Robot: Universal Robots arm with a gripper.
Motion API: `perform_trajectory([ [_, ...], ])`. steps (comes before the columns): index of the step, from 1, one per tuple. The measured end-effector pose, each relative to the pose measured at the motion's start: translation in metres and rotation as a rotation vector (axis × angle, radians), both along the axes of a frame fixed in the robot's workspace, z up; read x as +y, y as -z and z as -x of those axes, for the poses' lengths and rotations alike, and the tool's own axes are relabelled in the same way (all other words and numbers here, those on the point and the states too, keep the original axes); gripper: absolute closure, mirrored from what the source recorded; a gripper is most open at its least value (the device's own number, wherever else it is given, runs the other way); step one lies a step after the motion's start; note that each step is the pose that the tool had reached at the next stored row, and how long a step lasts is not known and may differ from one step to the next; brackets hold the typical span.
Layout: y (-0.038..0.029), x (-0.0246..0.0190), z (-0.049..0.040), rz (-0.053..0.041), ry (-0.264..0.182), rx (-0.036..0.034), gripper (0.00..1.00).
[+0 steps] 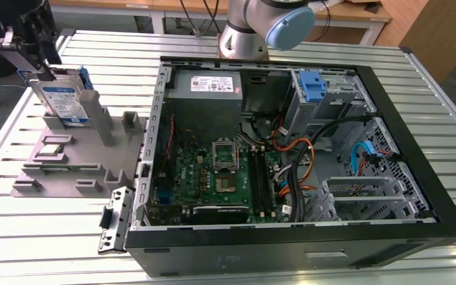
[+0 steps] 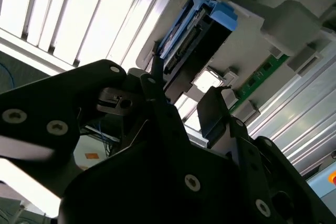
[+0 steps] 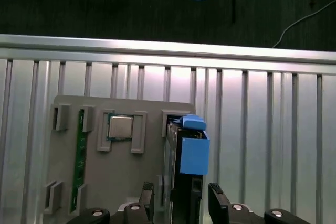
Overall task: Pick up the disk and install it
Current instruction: 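Pick up the disk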
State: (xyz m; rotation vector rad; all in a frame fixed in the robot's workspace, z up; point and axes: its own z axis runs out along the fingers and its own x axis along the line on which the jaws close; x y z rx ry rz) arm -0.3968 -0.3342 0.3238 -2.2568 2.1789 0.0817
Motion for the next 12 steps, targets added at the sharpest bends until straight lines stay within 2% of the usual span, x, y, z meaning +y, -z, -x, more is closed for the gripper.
perform_trajectory([
  [6,0.0052,0.0,0.0,0.0,-0.06,0.0,0.47],
  [12,0.011,0.0,-0.0003,0.0,-0.067,0.0,0.47],
])
